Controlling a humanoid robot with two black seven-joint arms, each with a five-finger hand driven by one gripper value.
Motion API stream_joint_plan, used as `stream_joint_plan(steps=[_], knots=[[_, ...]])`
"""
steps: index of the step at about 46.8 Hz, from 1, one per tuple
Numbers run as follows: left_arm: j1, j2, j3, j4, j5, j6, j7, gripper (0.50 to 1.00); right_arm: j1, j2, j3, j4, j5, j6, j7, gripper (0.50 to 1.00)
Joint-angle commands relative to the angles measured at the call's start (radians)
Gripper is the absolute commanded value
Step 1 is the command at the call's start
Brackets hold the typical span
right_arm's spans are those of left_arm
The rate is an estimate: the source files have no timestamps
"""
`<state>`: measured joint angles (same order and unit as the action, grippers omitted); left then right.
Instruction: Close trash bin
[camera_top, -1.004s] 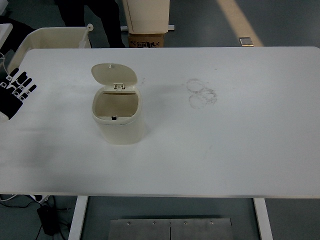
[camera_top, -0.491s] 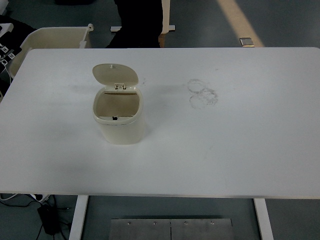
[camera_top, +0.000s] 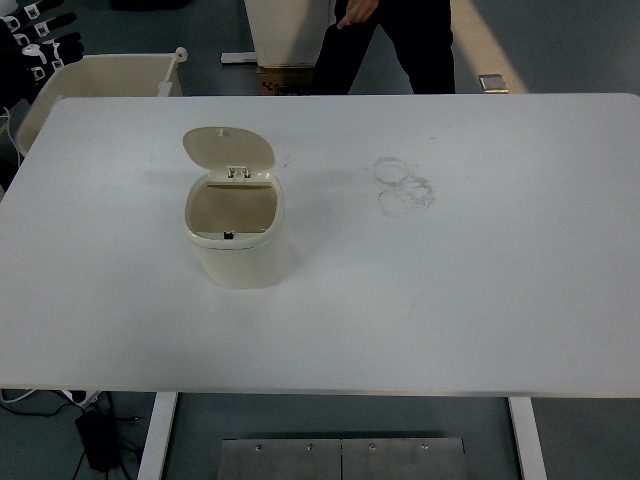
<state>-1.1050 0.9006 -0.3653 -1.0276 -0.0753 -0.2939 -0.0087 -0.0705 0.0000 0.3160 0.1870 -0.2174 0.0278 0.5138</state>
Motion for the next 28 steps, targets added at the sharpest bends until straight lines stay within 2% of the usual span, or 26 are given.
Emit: stream_joint_plan(steps=[1, 8, 13, 16, 28], knots=[[-0.067, 0.000, 0.077, -0.017, 0.000, -0.002, -0.001, 1.000, 0.000, 0.000, 0.000, 0.000, 0.000, 0.000, 0.000, 0.991], [-0.223, -0.002, 0.235, -0.072, 0.000, -0.002, 0.003, 1.000, 0.000, 0.000, 0.000, 0.000, 0.000, 0.000, 0.000, 0.991], [-0.349, -0.006, 0.357, -0.126, 0.022, -0.010, 0.039, 1.000, 0.000, 0.000, 0.000, 0.000, 0.000, 0.000, 0.000, 0.991], [-0.407, -0.011, 0.414, -0.150, 0.022, -0.010, 0.044, 1.000, 0.000, 0.000, 0.000, 0.000, 0.000, 0.000, 0.000, 0.991], [-0.516, -0.042, 0.585, -0.244, 0.026, -0.008, 0.045, 1.000, 0.000, 0.000, 0.000, 0.000, 0.000, 0.000, 0.000, 0.991]])
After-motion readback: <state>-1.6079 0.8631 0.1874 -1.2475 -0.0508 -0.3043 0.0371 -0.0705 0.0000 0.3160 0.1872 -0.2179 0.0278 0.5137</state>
